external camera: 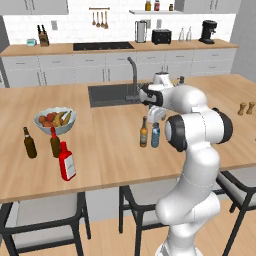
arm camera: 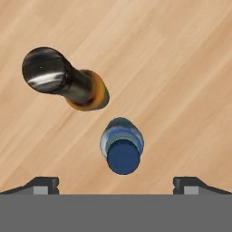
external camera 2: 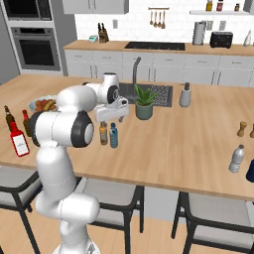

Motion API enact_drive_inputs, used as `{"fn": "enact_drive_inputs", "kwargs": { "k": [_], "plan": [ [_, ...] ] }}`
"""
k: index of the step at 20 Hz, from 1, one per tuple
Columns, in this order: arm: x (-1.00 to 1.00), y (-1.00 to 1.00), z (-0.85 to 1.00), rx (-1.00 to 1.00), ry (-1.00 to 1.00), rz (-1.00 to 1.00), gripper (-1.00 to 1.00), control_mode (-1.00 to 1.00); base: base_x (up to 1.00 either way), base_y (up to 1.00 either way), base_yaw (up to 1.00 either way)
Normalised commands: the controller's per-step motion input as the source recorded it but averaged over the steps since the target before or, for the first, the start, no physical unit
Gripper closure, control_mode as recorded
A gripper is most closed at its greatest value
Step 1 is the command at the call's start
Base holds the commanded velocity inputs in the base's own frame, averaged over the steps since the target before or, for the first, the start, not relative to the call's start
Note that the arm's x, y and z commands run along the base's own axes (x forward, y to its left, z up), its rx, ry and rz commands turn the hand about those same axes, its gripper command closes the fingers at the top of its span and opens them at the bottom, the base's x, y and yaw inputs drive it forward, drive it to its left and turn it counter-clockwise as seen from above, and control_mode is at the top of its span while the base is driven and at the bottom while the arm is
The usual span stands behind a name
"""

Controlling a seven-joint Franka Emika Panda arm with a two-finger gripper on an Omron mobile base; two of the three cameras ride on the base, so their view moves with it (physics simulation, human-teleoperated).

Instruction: Move the plastic bottles in the middle to the plastics group, and the glass bottles in the middle to the glass group.

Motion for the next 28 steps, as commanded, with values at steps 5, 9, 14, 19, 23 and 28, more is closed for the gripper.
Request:
{"fn": "enact_drive_inputs", "kwargs": {
  "k": [5, 9, 14, 19, 23, 28],
  "plan": [
    [0.23, 0.09, -0.18, 0.00, 0.00, 0.01, -1.00, -1.00, 0.00, 0.00, 0.00],
    [0.13, 0.04, -0.14, 0.00, 0.00, 0.00, -1.00, -1.00, 0.00, 0.00, 0.00],
    [0.00, 0.00, -0.01, 0.00, 0.00, 0.00, -1.00, -1.00, 0.00, 0.00, 0.00],
    [-0.05, 0.00, 0.00, 0.00, 0.00, 0.00, -1.00, -1.00, 0.00, 0.00, 0.00],
    [-0.05, 0.00, -0.13, 0.00, 0.00, 0.00, -1.00, -1.00, 0.00, 0.00, 0.00],
    [-0.09, 0.00, -0.17, 0.00, 0.00, 0.00, -1.00, -1.00, 0.00, 0.00, 0.00]
  ]
}}
